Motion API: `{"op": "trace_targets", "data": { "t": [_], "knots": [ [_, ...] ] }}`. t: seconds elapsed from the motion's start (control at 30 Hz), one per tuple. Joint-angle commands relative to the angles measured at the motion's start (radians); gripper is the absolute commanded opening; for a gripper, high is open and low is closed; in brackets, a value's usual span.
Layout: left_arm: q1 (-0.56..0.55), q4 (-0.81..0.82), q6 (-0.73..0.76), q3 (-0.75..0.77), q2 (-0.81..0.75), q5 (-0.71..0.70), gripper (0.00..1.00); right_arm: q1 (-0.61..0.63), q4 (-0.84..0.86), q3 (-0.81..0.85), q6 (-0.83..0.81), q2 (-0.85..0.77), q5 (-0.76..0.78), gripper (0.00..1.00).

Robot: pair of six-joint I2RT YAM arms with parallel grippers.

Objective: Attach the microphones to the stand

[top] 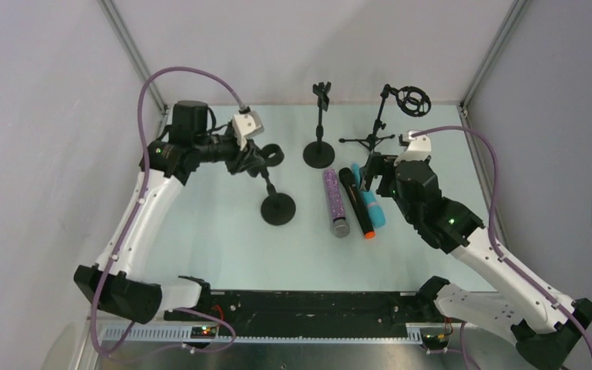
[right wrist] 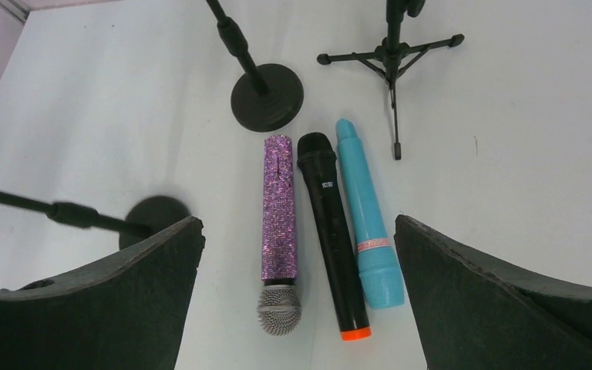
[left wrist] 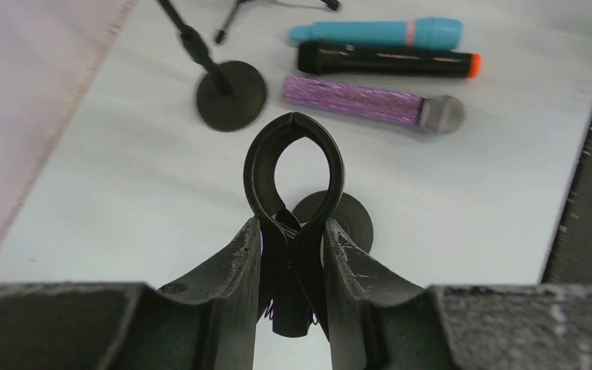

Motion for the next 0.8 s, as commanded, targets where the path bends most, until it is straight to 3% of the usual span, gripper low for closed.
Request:
{"op": "trace_targets", "data": {
  "t": [0.0,0.3,0.37,0.5,0.57,0.77],
  "knots": [
    [-0.05,-0.037,-0.028,-0.069,-0.091,0.004,0.0,0.038,0.012,0.025,0.002,0.01,0.042,1.0],
    [-0.136,-0.066,0.006,-0.134,-0.158,-0.111,0.0,0.112,0.005,0.026,0.036,0.026,0.091,1.0],
    [-0.163,-0.068,0.005,-0.123,-0.148,-0.144,0.04,0.125,0.002,0.025,0.04,0.025,0.099,1.0],
    [-0.22,-0.065,0.008,-0.095,-0.106,-0.177,0.31,0.131,0.004,0.025,0.04,0.021,0.112,1.0],
    [-0.237,-0.066,0.012,-0.075,-0.078,-0.192,0.39,0.13,0.006,0.026,0.039,0.021,0.113,1.0],
    [-0.24,-0.066,0.046,-0.024,-0.017,-0.263,0.5,0.13,0.005,0.026,0.027,0.027,0.121,1.0]
  ]
}}
